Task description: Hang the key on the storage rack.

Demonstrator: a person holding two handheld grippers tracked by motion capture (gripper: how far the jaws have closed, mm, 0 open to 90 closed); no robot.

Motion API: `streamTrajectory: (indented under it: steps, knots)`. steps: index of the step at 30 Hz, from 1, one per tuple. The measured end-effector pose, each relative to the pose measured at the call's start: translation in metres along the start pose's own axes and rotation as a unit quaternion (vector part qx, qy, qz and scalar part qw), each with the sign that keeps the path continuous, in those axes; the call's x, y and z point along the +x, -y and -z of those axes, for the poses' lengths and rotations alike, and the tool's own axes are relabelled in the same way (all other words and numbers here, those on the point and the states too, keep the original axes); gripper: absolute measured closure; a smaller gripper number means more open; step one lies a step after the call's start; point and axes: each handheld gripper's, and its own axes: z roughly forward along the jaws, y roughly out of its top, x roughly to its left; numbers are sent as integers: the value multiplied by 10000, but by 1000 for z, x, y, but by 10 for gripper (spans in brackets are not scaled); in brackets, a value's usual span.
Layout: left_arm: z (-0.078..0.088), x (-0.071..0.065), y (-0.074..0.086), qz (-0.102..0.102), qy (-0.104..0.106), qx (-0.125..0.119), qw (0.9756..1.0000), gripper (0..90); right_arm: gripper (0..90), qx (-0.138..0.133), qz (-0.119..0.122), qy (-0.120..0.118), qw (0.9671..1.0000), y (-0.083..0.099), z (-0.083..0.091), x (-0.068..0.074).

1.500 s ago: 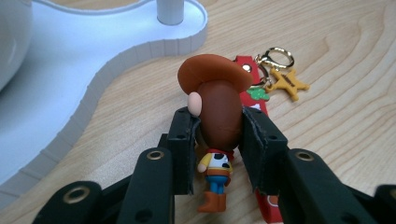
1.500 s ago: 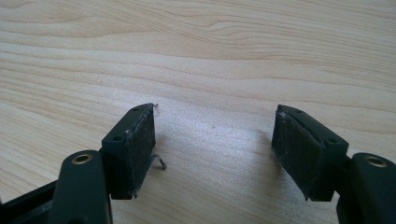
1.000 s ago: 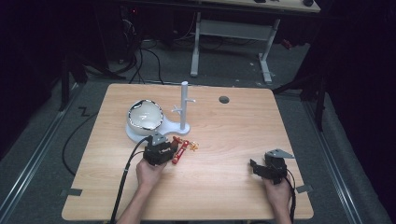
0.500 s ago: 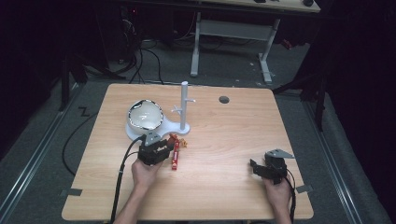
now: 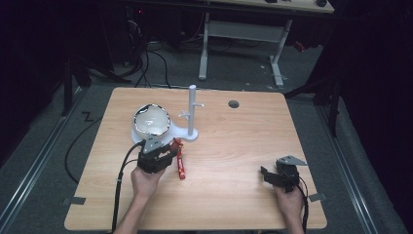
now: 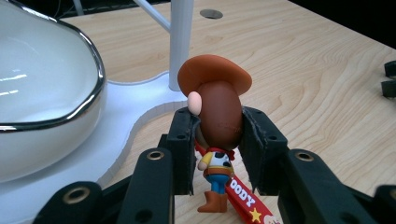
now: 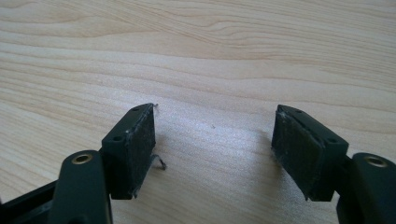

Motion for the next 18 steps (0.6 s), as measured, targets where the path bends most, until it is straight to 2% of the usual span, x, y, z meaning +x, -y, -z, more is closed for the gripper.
streamTrajectory:
  steps: [13, 16, 18]
  knots:
    - [16, -7, -18, -77, 135, -196, 9997, 663, 309, 0, 1, 0, 10000, 0, 0, 0]
    - [21, -9, -23, -189, 116, -214, 9995, 663, 309, 0, 0, 0, 10000, 0, 0, 0]
    - [24, -10, -25, -179, 151, -266, 9994, 663, 309, 1, 1, -1, 10000, 0, 0, 0]
